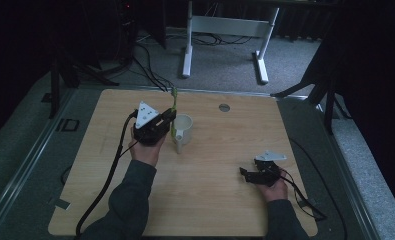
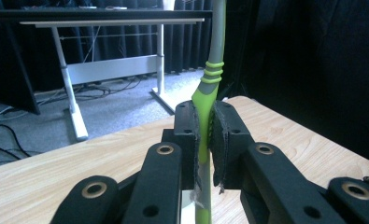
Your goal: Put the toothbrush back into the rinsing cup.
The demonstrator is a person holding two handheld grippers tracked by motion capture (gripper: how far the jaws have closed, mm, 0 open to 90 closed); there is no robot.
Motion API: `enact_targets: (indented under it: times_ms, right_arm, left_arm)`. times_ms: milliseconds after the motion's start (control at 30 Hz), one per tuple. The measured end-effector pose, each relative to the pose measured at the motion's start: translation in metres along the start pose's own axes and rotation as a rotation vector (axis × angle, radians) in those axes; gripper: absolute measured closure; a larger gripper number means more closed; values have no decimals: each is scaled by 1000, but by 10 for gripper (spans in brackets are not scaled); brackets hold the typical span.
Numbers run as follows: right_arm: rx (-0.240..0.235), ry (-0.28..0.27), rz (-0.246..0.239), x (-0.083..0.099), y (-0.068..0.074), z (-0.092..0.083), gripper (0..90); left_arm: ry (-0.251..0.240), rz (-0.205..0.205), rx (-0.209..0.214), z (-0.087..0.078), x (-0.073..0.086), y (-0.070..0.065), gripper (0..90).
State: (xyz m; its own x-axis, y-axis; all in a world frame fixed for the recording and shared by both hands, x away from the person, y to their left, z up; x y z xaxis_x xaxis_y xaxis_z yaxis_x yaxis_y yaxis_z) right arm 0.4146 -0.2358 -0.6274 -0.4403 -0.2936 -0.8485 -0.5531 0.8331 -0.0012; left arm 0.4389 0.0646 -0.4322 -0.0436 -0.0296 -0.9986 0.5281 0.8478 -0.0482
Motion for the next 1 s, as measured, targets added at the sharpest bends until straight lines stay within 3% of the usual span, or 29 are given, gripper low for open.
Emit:
enact_targets:
  times_ms: [1000]
  right_arm:
    - [-1, 0, 0, 0, 0, 0, 242]
  left_arm:
    - [-10, 14, 4, 14, 13, -3, 820]
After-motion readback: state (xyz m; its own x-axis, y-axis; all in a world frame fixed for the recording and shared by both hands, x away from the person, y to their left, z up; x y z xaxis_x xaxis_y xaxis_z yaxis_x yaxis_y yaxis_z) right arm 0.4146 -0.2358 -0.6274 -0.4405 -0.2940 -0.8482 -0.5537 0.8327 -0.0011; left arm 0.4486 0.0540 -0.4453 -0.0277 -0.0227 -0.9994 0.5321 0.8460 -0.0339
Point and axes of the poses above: each handheld gripper's, and its own axes: z roughly forward along the jaws, x roughly out of its underside, y roughly to its left, the point moved 10 cm from there along z, roughly forward along the jaws, and after that the axes turned 11 degrees about -y, right-handed, at the moved point
